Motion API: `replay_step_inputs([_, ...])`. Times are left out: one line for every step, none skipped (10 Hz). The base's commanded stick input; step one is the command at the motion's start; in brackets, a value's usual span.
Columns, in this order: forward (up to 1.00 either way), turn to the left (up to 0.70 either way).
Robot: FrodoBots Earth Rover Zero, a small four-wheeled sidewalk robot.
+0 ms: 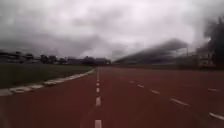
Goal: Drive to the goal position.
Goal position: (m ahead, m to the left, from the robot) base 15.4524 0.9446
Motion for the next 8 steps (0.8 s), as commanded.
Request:
replay_step_inputs([0.7,-0.01])
replay_step_inputs([0.7,-0.05])
replay_step_inputs([0.7,0.0])
replay_step_inputs([0.7,0.0])
replay_step_inputs([0.7,0.0])
replay_step_inputs([0.7,0.0])
replay_step_inputs([0.7,0.0])
replay_step_inputs([0.7,0.0])
